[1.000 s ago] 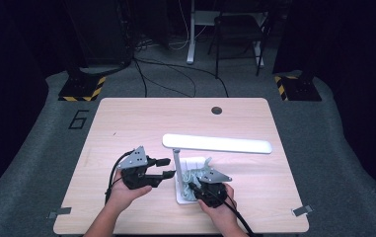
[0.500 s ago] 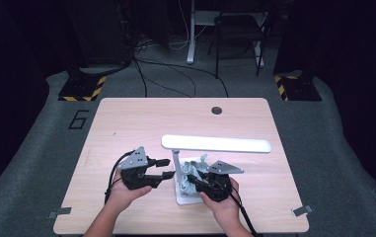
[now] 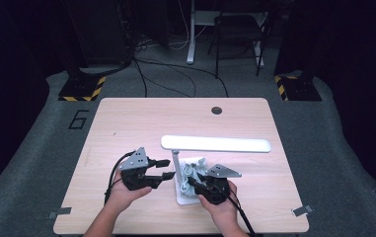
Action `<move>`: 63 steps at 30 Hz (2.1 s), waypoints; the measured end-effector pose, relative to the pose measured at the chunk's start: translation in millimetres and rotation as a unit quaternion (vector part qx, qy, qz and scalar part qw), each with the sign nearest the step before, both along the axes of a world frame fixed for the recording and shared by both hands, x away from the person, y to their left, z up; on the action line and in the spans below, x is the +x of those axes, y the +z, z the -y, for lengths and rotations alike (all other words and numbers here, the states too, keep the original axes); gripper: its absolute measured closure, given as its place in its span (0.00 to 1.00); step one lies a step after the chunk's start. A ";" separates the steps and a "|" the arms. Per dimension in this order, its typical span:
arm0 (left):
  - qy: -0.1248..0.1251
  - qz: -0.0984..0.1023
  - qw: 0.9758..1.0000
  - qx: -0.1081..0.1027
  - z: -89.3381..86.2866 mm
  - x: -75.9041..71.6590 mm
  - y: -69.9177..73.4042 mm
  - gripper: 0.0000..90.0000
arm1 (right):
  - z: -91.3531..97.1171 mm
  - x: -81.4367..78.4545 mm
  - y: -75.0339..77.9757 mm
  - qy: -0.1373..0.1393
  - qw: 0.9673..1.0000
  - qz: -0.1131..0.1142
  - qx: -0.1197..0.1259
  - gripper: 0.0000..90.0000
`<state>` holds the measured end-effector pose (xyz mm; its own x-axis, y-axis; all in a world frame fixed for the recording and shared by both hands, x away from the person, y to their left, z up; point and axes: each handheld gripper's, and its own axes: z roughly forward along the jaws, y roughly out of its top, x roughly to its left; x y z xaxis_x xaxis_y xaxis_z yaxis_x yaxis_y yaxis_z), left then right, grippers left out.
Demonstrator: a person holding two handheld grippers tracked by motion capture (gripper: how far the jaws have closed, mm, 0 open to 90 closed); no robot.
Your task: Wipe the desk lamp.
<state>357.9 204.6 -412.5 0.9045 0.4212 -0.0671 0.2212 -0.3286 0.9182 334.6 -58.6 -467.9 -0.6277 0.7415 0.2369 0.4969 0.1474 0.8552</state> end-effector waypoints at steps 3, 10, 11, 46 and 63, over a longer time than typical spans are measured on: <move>0.000 0.000 1.000 -0.001 0.2 0.0 -0.1 0.58 | -0.4 1.1 -13.9 -0.005 1.000 -0.017 -0.006 0.78; 0.000 0.000 1.000 -0.001 0.0 0.1 -0.1 0.58 | 2.4 -0.9 -3.6 -0.006 1.000 -0.013 0.018 0.78; -0.001 0.000 1.000 0.000 -0.2 0.2 0.1 0.58 | 3.1 -1.1 0.5 -0.003 1.000 -0.006 0.024 0.78; -0.003 0.002 1.000 0.003 2.6 -1.1 0.5 0.58 | 0.8 -22.2 27.1 -0.048 0.983 0.120 0.128 0.73; -0.006 -0.001 1.000 0.002 2.3 -0.8 0.3 0.58 | 0.1 -23.3 11.3 -0.062 0.979 0.127 0.146 0.73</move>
<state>357.2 202.3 -412.1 0.9092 0.4110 -0.0669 0.2185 -0.3342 0.9168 311.3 -58.7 -456.6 -0.6034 0.7394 0.2988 0.2620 -0.1701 0.9500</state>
